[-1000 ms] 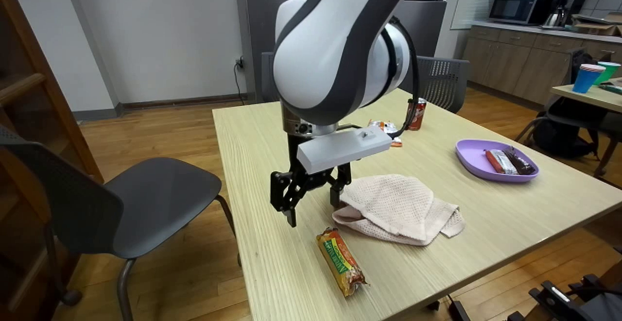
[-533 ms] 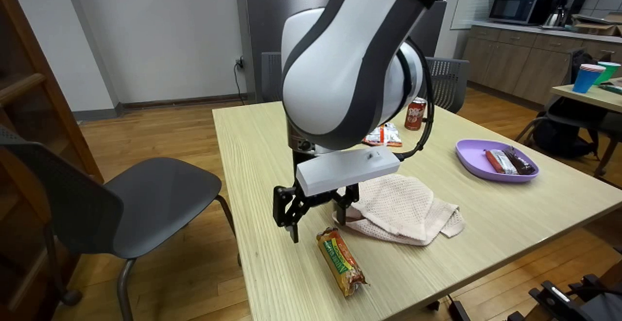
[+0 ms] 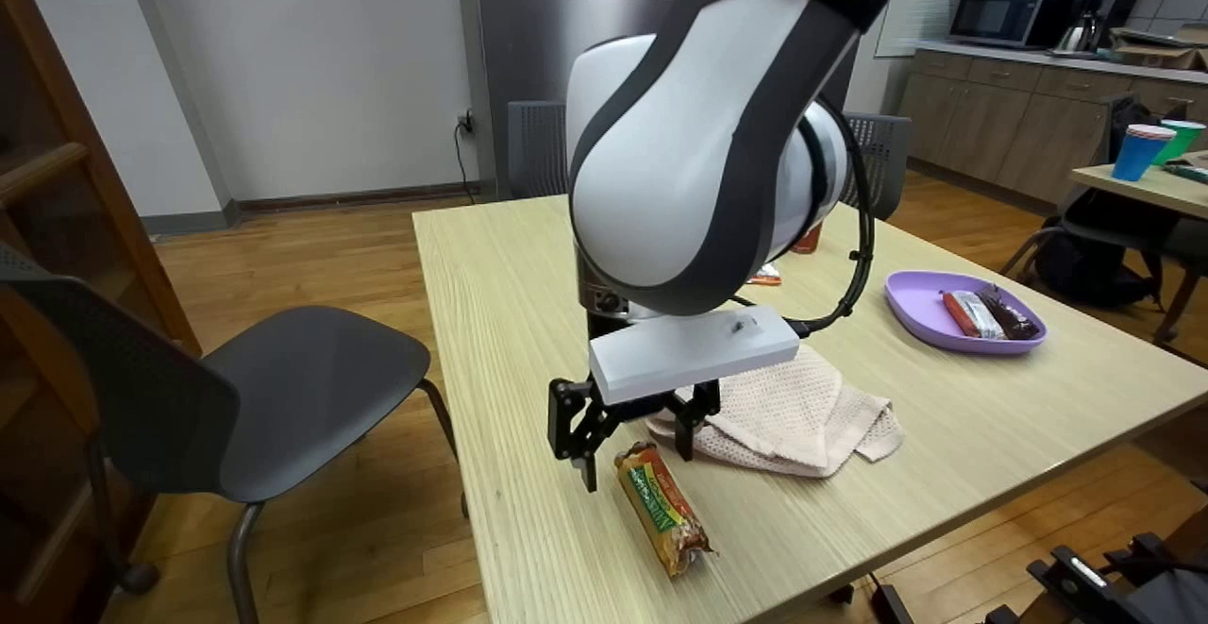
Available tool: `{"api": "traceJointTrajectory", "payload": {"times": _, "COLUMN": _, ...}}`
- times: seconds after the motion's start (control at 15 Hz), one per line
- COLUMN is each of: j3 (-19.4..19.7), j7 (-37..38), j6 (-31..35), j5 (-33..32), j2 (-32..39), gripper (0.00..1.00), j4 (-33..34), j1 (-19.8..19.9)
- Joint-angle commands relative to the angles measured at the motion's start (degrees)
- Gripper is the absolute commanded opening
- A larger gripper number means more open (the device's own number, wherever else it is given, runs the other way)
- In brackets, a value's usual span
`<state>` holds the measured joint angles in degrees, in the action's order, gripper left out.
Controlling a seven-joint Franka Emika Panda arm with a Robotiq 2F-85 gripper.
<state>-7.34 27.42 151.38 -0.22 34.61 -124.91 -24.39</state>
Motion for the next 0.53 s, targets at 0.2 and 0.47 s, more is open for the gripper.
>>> {"api": "traceJointTrajectory", "payload": {"times": 0.2, "j3": 0.6, "j7": 2.0, "j6": 1.3, "j5": 2.6, "j2": -2.0, "gripper": 1.0, "j4": -3.0, "j1": -1.3}}
{"api": "traceJointTrajectory", "payload": {"times": 0.47, "j3": 0.8, "j7": 2.6, "j6": 2.2, "j5": 2.9, "j2": -1.3, "gripper": 1.0, "j4": -3.0, "j1": -1.6}}
